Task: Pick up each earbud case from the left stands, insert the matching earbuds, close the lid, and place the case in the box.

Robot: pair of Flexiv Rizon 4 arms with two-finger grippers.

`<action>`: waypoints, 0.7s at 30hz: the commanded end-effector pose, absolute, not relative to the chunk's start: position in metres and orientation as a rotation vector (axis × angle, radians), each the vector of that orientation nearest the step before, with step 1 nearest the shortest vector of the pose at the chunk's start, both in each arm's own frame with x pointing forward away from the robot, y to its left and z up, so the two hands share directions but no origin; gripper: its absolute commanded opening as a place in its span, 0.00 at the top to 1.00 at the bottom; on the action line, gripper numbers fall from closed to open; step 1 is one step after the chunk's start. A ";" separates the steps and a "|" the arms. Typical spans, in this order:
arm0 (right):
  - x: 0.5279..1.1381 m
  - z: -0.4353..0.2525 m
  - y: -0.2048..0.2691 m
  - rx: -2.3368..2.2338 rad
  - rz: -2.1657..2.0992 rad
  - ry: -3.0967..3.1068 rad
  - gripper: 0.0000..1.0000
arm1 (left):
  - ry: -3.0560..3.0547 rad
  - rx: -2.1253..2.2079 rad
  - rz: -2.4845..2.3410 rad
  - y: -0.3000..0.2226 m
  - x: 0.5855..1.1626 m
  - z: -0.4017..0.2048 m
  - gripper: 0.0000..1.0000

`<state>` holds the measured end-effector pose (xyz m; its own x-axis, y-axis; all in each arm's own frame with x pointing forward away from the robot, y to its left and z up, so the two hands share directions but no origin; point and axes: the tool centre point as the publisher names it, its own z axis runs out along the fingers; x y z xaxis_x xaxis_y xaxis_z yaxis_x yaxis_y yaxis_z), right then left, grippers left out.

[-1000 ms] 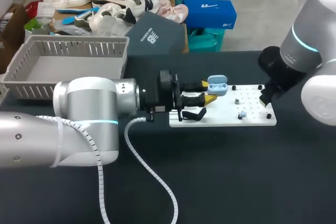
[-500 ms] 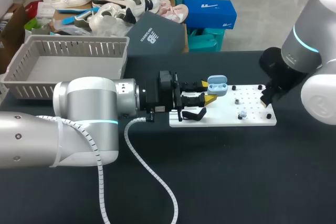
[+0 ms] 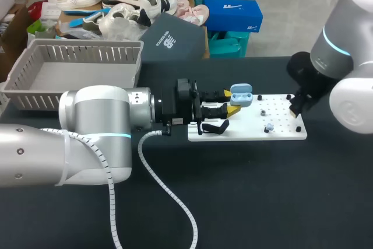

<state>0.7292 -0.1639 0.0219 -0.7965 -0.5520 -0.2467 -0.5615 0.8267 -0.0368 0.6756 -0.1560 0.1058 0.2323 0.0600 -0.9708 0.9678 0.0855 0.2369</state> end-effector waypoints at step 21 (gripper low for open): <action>0.733 0.019 -0.163 -0.856 0.073 2.776 0.97 | 1.107 1.276 -0.942 -0.156 0.676 0.105 1.00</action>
